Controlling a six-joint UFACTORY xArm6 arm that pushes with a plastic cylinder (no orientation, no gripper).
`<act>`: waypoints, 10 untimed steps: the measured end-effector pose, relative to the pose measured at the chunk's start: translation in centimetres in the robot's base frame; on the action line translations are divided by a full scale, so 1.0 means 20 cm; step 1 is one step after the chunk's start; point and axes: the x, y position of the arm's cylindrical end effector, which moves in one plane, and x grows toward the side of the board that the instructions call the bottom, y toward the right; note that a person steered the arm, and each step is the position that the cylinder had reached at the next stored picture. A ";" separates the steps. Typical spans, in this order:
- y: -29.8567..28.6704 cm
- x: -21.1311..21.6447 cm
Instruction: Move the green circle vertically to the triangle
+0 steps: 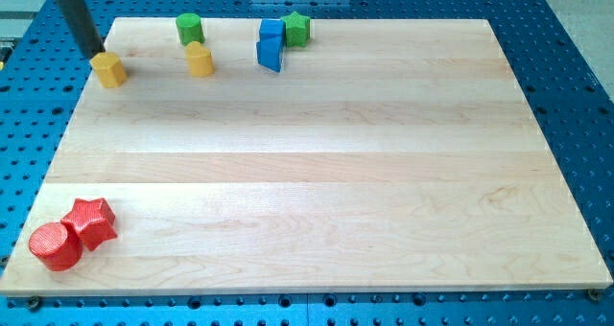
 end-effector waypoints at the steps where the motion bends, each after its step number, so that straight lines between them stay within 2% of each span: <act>1: 0.29 -0.23; 2: 0.61 -0.26; 3: 0.71 0.17; 4: 0.86 0.26; 5: 0.73 0.05; 6: 0.97 0.16; 7: 1.44 0.60; 8: 1.60 0.75; 9: 1.39 1.11; 10: 1.51 1.12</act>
